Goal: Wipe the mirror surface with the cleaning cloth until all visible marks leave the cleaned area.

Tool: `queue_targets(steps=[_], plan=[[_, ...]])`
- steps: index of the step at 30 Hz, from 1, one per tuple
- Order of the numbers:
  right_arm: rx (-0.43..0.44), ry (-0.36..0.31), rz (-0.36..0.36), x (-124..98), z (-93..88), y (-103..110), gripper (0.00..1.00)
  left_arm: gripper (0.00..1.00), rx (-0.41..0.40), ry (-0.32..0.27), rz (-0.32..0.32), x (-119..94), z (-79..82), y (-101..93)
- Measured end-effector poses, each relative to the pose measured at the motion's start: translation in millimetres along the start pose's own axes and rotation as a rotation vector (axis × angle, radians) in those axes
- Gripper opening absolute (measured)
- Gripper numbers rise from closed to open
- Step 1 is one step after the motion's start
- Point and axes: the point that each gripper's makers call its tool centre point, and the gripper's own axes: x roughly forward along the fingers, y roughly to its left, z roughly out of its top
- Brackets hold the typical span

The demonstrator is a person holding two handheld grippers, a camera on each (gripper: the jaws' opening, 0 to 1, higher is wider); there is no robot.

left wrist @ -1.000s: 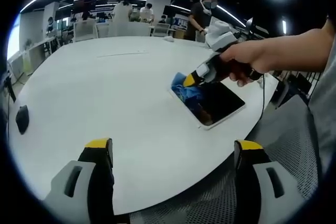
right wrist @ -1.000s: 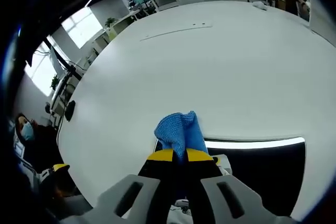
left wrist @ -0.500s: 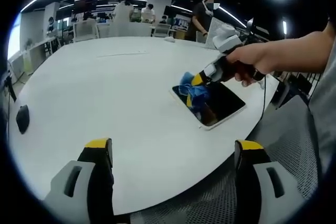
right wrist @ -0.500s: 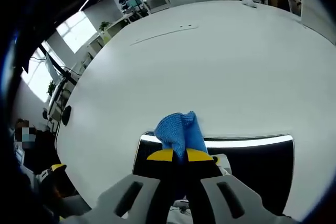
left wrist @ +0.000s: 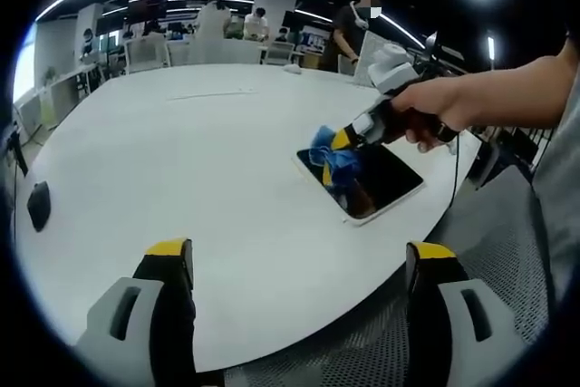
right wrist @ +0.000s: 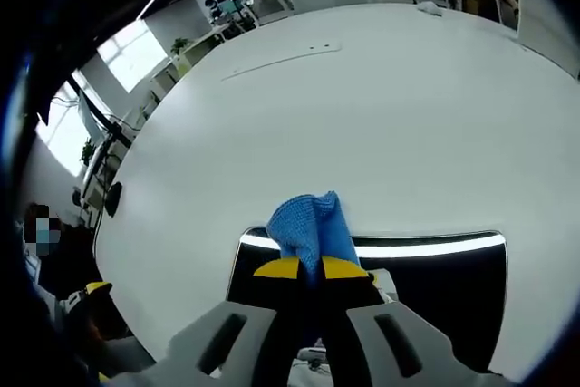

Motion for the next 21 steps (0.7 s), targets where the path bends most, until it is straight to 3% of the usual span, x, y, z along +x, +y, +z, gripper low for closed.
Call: queue_targets(steps=[10,21], plan=[[0.01,-0.022,-0.008,-6.8,-7.1,2.9,0.01,0.97,-0.005,0.005,-0.002,0.2,-1.3,0.1],[-0.011,-0.041,-0.008,-13.9,-26.5,3.8,0.02,0.97,-0.006,-0.001,-0.003,0.0,-0.5,0.0]])
